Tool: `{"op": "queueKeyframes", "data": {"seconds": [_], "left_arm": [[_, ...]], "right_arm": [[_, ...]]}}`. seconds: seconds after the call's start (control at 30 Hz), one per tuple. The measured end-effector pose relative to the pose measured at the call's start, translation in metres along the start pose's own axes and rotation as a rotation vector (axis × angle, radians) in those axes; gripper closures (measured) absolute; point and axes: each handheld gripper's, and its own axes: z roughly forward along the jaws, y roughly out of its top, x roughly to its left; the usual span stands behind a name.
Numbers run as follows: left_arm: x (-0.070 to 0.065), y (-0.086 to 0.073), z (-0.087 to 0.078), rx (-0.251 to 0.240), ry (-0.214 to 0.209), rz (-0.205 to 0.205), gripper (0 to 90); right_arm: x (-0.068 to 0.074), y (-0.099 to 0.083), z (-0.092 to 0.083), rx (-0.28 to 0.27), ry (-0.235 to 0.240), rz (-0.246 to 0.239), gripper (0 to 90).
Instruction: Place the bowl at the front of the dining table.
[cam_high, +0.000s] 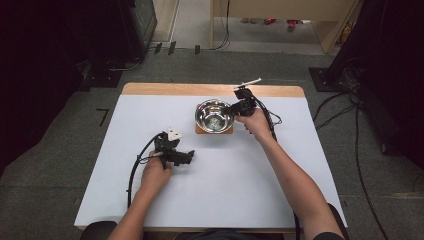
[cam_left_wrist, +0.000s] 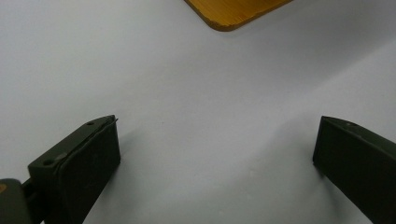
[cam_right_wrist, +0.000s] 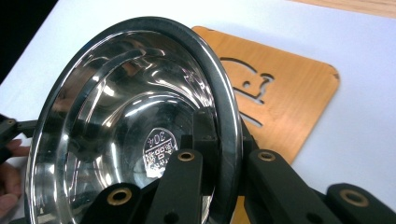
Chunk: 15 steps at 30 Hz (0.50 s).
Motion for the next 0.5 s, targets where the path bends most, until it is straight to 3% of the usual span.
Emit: {"op": "queueKeyframes", "data": {"seconds": [0.5], "left_arm": [[0.0, 0.0, 0.0, 0.001, 0.0, 0.002, 0.5]], "right_arm": [[-0.008, 0.0, 0.013, 0.001, -0.043, 0.023, 87.2]]}}
